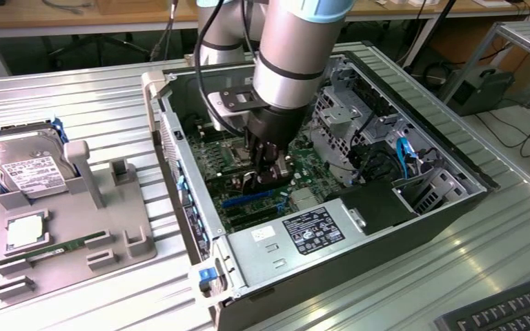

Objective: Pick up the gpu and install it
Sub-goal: 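Insert the gpu into the slot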

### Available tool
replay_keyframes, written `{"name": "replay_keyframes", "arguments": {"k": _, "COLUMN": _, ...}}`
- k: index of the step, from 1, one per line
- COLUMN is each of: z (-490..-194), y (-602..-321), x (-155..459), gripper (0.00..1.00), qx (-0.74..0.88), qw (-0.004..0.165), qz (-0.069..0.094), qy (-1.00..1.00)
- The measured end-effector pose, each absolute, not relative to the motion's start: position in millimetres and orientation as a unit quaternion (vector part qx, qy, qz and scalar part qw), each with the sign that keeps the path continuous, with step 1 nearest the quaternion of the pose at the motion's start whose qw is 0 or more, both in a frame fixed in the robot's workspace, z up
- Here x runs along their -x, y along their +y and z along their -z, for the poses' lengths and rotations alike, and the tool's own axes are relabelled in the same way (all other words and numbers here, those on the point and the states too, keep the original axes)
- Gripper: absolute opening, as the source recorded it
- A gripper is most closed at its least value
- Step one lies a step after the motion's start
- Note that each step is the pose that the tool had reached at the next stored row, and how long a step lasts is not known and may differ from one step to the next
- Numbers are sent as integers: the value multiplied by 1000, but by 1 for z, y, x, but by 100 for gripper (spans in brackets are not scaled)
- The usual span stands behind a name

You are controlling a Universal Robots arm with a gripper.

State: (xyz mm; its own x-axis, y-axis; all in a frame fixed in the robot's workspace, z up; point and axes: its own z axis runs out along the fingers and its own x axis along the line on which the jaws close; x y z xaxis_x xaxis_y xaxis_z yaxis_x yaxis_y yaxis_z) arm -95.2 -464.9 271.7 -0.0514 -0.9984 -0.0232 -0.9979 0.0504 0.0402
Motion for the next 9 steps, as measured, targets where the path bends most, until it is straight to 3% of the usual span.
{"name": "replay_keyframes", "arguments": {"k": 9, "z": -264, "y": -465, "x": 95, "gripper": 26, "qx": -689, "qw": 9, "qz": 24, "qy": -725}}
